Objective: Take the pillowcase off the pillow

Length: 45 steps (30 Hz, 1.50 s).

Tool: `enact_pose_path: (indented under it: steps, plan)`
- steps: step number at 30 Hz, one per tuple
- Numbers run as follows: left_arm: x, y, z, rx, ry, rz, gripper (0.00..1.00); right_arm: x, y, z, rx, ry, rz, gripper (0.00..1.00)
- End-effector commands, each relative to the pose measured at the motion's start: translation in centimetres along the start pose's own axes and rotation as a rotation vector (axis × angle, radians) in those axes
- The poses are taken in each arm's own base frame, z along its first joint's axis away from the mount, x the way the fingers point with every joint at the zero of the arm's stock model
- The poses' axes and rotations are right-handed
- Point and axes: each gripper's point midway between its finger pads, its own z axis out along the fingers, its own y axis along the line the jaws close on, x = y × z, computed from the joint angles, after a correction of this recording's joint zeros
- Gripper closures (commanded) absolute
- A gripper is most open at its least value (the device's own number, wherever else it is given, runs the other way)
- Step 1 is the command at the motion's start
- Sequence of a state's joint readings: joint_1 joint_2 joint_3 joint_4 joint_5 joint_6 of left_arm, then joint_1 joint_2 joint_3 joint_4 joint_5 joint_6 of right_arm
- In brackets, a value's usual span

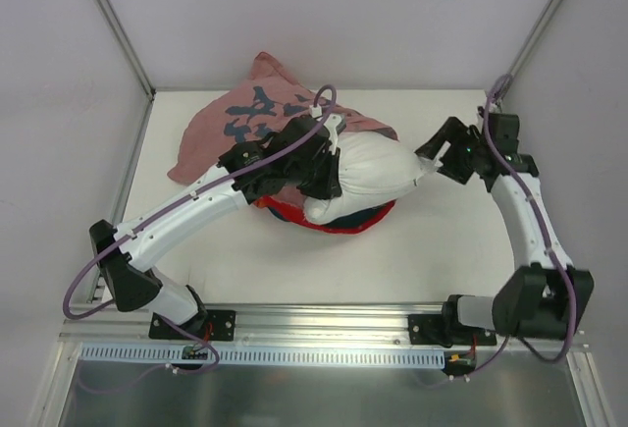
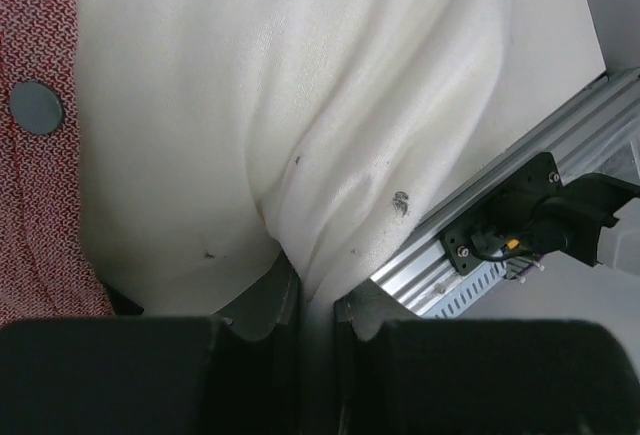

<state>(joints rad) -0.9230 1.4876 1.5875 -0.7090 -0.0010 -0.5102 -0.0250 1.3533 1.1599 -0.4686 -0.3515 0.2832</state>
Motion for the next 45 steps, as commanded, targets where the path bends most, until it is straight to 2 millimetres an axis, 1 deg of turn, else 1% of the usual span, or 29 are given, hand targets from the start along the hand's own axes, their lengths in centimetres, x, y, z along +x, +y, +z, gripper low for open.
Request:
enact_pose_path:
  steps: [1,2,6,9,10,12,14,15,16,17,18,19,21,22,23,24,25,26,27,28,29,30,31,32,33,34,37,41,45]
  plan:
    - [-3.9,-1.8,-0.3,0.061,-0.118,-0.027,1.00,2.3,-3.5,-4.3,0.115,-0.039,-0.019,0.16]
    - [-4.1,-1.8,0.0,0.058,-0.116,-0.027,1.00,3.6,-4.1,-5.5,0.149,-0.012,-0.011,0.15]
    - [-4.3,-3.4,1.5,0.117,-0.074,-0.029,1.00,4.2,-4.0,-10.3,0.183,-0.119,-0.051,0.10]
    - [-4.6,-4.1,3.4,0.130,-0.048,-0.031,1.00,4.7,-4.3,-13.3,0.234,-0.168,-0.058,0.10]
    - [-4.1,-4.2,4.9,0.133,-0.014,-0.032,1.00,5.0,-4.1,-14.2,0.226,-0.183,-0.062,0.10]
    - [-4.3,-5.2,5.8,0.172,0.009,-0.018,1.00,5.5,-3.5,-14.6,0.193,-0.180,-0.063,0.10]
    - [-3.0,-6.3,7.2,0.249,0.086,0.019,0.98,6.6,-3.2,-14.7,0.156,-0.166,-0.057,0.10]
    - [-3.2,-7.3,6.9,0.298,0.096,0.040,0.81,7.0,-3.2,-14.5,0.144,-0.156,-0.049,0.10]
    - [-2.9,-7.7,6.9,0.324,0.118,0.055,0.30,7.9,-3.5,-13.9,0.133,-0.129,-0.040,0.09]
    - [-2.9,-7.9,6.3,0.345,0.124,0.083,0.09,8.5,-3.0,-13.9,0.094,-0.115,-0.041,0.09]
    - [-3.4,-8.0,5.3,0.347,0.102,0.105,0.01,9.0,-2.9,-13.7,0.076,-0.104,-0.029,0.08]
    - [-3.8,-7.7,4.6,0.332,0.082,0.121,0.01,9.1,-2.6,-13.4,0.051,-0.106,-0.024,0.08]
    - [-4.9,-5.2,3.4,0.245,0.037,0.136,0.01,10.4,-2.2,-12.8,-0.006,-0.078,0.004,0.05]
    - [-5.8,-4.4,1.5,0.228,-0.009,0.127,0.01,10.3,-1.6,-12.6,-0.040,-0.088,0.000,0.03]
    - [-5.4,-2.8,1.4,0.192,-0.001,0.093,0.01,10.8,-1.5,-12.2,-0.059,-0.074,0.006,0.02]
    - [-7.0,-0.4,-0.8,0.154,-0.064,0.047,0.01,11.1,-1.0,-12.2,-0.081,-0.071,0.008,0.02]
    - [-7.1,1.2,-1.4,0.125,-0.078,0.014,0.02,11.1,-0.7,-12.0,-0.095,-0.072,-0.001,0.01]
    - [-7.1,4.6,-2.6,0.057,-0.104,-0.058,0.03,11.8,-0.6,-11.5,-0.098,-0.044,-0.012,0.00]
    - [-7.0,6.4,-3.1,0.020,-0.116,-0.096,0.04,12.0,-0.6,-11.2,-0.097,-0.034,-0.013,0.00]
    - [-5.2,8.8,-2.6,-0.032,-0.083,-0.162,0.04,12.3,-0.6,-10.9,-0.090,-0.026,-0.019,0.01]
    - [-5.5,11.5,-4.3,-0.079,-0.130,-0.223,0.05,13.3,-0.5,-10.3,-0.097,0.008,-0.036,0.03]
    - [-4.9,13.0,-4.7,-0.110,-0.136,-0.262,0.05,13.5,-0.2,-9.8,-0.106,0.014,-0.040,0.04]
    - [-3.0,14.9,-4.2,-0.155,-0.106,-0.314,0.05,13.8,-0.1,-9.4,-0.107,0.023,-0.032,0.04]
    - [-2.2,16.2,-4.4,-0.190,-0.105,-0.341,0.03,14.3,0.0,-8.9,-0.107,0.036,-0.037,0.04]
    - [-1.9,17.9,-5.5,-0.238,-0.138,-0.374,0.01,15.3,0.2,-8.2,-0.116,0.063,-0.056,0.04]
    - [-0.1,19.0,-5.0,-0.266,-0.106,-0.403,0.01,15.7,-0.1,-7.4,-0.094,0.082,-0.049,0.04]
    - [2.9,22.0,-4.0,-0.367,-0.047,-0.427,0.01,17.9,0.1,-5.2,-0.082,0.151,-0.084,0.04]
    - [6.2,23.8,-1.6,-0.410,0.074,-0.477,0.01,20.0,0.3,-3.0,-0.034,0.220,-0.136,0.04]
    - [6.1,25.3,0.0,-0.447,0.080,-0.461,0.01,19.9,0.6,-1.1,-0.024,0.206,-0.096,0.05]
